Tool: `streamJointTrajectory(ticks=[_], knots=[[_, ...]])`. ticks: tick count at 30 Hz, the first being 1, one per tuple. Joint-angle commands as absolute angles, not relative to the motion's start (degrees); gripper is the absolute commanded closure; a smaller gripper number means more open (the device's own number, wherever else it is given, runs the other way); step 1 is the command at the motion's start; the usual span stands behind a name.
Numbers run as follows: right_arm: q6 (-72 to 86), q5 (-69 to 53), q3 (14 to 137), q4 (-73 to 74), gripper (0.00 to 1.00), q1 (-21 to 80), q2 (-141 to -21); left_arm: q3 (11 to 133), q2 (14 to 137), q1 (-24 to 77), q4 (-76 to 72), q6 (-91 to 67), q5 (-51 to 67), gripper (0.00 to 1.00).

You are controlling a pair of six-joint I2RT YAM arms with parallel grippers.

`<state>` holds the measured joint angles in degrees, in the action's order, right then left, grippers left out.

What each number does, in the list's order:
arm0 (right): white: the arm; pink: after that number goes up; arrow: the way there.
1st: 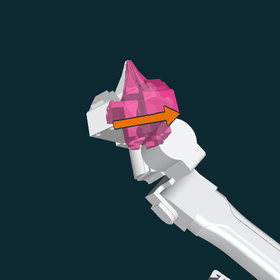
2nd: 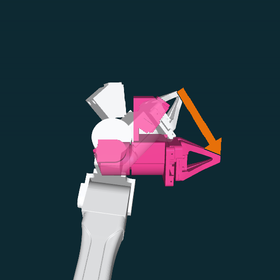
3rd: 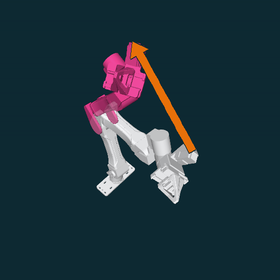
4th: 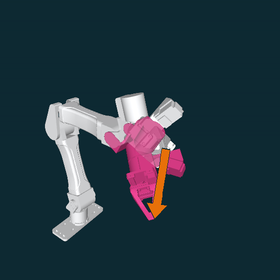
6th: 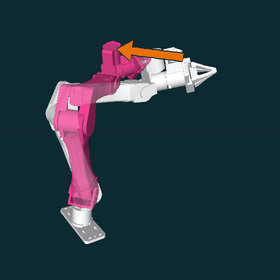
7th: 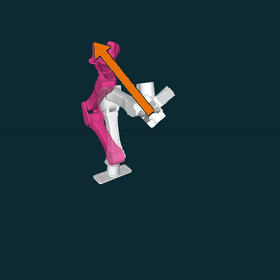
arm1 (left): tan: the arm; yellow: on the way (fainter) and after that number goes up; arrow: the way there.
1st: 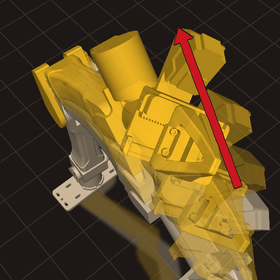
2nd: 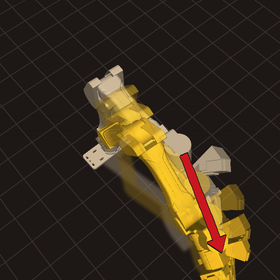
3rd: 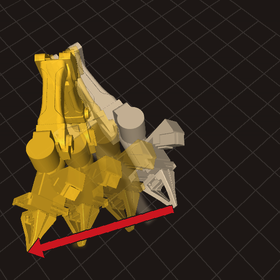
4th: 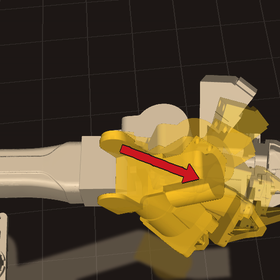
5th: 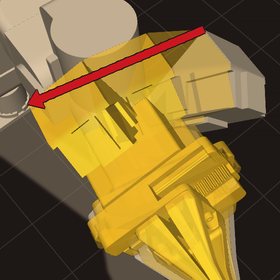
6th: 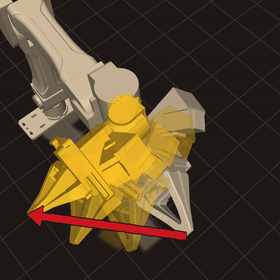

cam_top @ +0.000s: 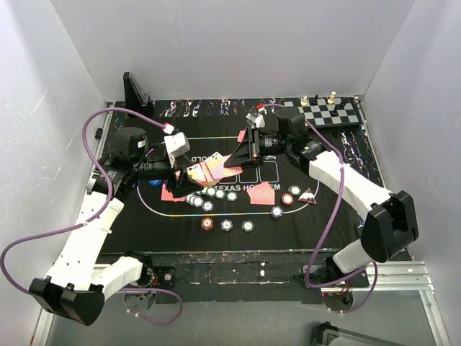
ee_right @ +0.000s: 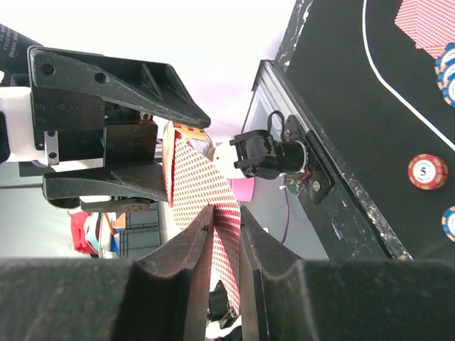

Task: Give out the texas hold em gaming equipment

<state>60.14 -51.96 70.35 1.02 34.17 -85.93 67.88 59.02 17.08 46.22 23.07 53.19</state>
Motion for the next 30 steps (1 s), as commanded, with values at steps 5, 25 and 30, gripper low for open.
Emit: streamJointTrajectory(ticks=[5, 25, 30], knots=[[54.0, -51.9, 73.6, 9.2, 0.83, 32.1, -82.5, 69.7, 57.0, 17.1, 43.3, 22.4, 55.5, 1.00], [34.4, -38.6, 94.4, 34.3, 0.99, 26.1, -89.5, 69.3, 55.2, 16.9, 45.2, 22.8, 54.8, 1.00], [24.8, -20.6, 109.3, 47.5, 0.99, 31.5, -103.1, 69.9, 54.5, 17.0, 46.7, 22.8, 55.1, 1.00]])
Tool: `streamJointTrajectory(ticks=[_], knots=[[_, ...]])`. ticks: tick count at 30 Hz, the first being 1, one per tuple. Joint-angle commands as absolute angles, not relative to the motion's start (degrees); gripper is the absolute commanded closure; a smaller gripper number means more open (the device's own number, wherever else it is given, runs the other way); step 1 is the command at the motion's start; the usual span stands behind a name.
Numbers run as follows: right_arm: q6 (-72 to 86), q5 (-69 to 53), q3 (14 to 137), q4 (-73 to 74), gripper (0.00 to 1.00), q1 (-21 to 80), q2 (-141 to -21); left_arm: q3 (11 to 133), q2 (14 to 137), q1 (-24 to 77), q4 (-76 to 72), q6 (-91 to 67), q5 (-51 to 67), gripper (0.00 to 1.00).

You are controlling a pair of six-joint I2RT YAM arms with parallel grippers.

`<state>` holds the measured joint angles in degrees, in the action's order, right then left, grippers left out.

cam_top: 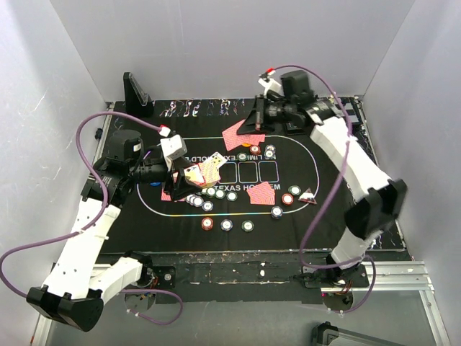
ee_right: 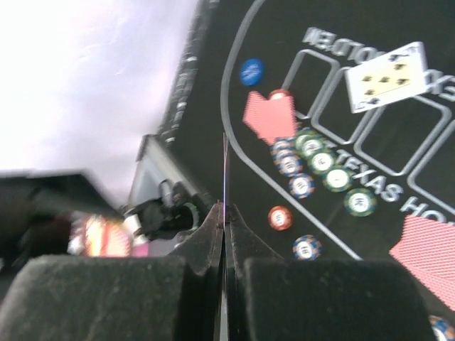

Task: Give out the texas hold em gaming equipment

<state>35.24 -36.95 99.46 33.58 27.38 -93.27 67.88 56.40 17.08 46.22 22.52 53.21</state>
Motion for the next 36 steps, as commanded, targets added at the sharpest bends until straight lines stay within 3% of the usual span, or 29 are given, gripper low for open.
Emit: streamJointTrajectory(ticks=[1, 7, 17, 24, 36], knots=[[23.4, -15.3, 114.0, 50.9, 0.99, 32.8, -106.7, 69.9, 54.2, 17.0, 46.8, 22.8, 55.1, 1.00], [17.2, 11.3, 136.3, 61.4, 0.99, 39.5, -123.4, 70.6, 53.4, 17.0, 48.7, 22.7, 55.2, 1.00], [0.2, 49.2, 131.4, 46.2, 0.99, 50.4, -133.5, 71.4, 51.6, 17.0, 51.4, 22.2, 55.5, 1.00], [-9.6, 56.1, 126.9, 32.0, 0.99, 54.1, -138.2, 72.1, 51.2, 17.0, 53.0, 22.6, 55.4, 1.00], [-4.9, 52.2, 128.5, 36.1, 0.99, 54.1, -144.8, 71.3, 51.9, 16.9, 52.1, 22.6, 55.6, 1.00]])
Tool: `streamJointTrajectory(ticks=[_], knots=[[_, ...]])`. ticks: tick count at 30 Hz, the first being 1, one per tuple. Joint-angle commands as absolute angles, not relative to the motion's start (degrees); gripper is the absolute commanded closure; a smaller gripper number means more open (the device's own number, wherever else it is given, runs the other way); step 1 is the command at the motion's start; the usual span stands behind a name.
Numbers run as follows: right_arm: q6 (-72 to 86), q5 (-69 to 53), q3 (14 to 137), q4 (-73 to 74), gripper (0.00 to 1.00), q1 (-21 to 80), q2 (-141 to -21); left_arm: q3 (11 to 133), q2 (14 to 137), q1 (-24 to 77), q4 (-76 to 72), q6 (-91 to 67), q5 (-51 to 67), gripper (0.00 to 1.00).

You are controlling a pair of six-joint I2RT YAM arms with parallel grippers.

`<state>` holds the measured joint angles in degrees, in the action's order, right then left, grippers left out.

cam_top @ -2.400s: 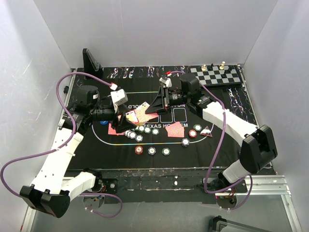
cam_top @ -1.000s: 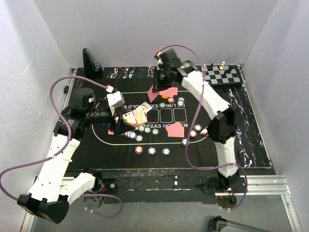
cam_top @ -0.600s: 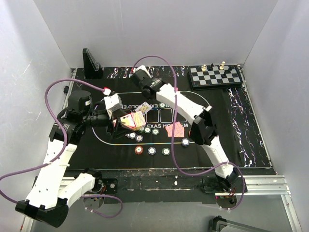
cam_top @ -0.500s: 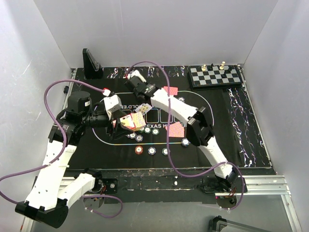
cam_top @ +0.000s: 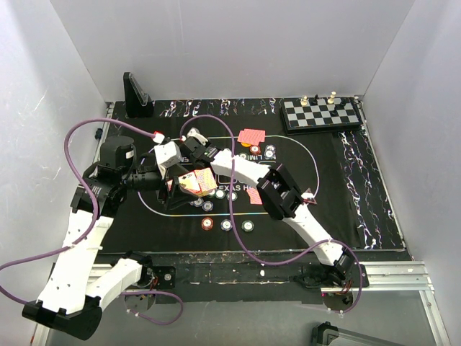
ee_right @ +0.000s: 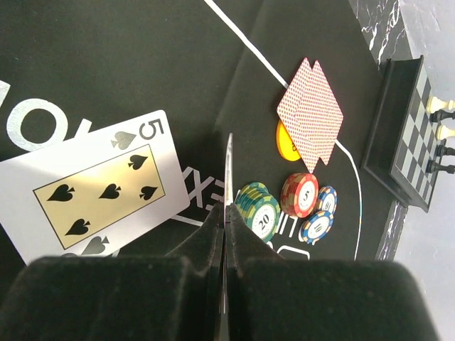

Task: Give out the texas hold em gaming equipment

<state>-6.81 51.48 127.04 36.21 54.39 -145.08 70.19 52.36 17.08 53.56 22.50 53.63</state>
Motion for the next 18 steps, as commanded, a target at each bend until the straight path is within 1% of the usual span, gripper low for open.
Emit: streamJointTrajectory(ticks=[1, 9, 12, 15, 18], knots=[[-4.2, 51.5, 128.4, 36.7, 0.99, 54.3, -144.9, 70.9, 51.9, 17.0, 51.9, 22.5, 55.6, 1.00], [1.0, 44.9, 129.2, 40.6, 0.99, 55.6, -146.0, 71.0, 51.4, 17.0, 51.6, 22.1, 55.0, 1.00], [4.3, 40.6, 128.7, 42.5, 0.99, 55.9, -145.6, 70.9, 51.2, 17.0, 51.5, 22.1, 54.8, 1.00], [7.2, 37.1, 127.0, 43.0, 0.92, 56.1, -145.2, 70.8, 51.1, 17.0, 51.2, 21.7, 54.8, 1.00], [9.3, 33.8, 125.3, 43.2, 0.89, 56.1, -144.3, 70.8, 51.1, 17.0, 50.7, 21.5, 54.8, 1.00]])
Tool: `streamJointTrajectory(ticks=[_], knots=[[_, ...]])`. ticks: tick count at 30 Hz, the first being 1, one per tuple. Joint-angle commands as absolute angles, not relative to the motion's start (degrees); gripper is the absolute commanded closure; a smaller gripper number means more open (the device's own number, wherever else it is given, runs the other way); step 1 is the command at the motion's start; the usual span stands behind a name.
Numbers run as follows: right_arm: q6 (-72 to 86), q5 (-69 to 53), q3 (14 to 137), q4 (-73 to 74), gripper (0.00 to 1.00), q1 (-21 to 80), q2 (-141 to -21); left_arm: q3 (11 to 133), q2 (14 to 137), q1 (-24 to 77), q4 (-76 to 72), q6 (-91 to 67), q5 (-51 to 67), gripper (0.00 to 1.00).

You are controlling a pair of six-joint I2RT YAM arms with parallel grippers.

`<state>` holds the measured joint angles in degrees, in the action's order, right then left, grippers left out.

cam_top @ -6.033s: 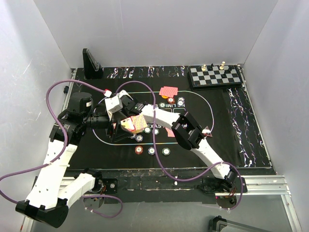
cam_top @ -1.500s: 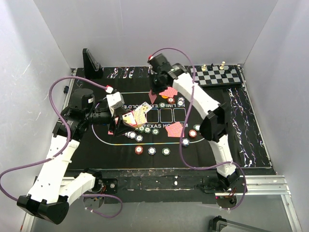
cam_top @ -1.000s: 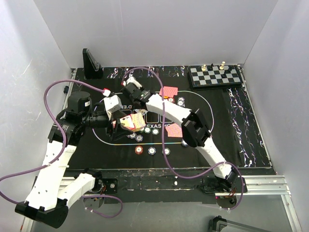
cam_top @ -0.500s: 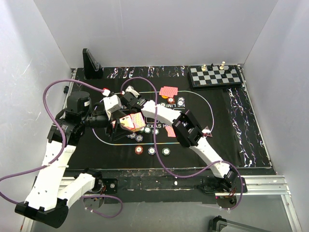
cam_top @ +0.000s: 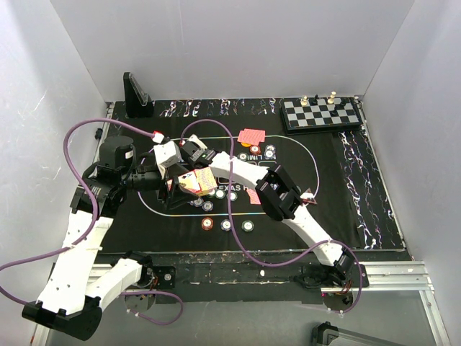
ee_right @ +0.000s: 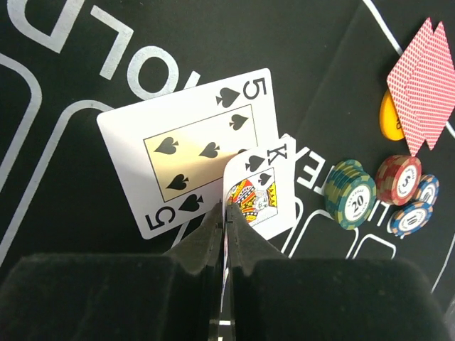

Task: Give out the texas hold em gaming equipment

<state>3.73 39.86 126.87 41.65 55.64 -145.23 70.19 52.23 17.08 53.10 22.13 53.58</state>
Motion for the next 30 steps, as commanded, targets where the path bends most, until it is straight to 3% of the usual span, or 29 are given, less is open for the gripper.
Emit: streamJointTrajectory(ticks=[1, 6, 11, 30], knots=[[9.8, 33.1, 125.0, 43.2, 0.88, 56.0, -144.1, 71.0, 51.1, 17.1, 50.8, 21.5, 54.7, 1.00], [10.2, 31.6, 126.9, 45.2, 0.73, 56.1, -145.4, 71.1, 51.2, 17.1, 50.7, 21.5, 54.4, 1.00], [10.7, 29.3, 126.1, 44.8, 0.66, 56.1, -144.6, 71.0, 51.3, 17.0, 50.7, 21.6, 54.6, 1.00], [15.0, 16.1, 123.6, 44.6, 0.57, 54.4, -141.3, 72.6, 51.6, 17.0, 49.9, 21.5, 54.4, 1.00]])
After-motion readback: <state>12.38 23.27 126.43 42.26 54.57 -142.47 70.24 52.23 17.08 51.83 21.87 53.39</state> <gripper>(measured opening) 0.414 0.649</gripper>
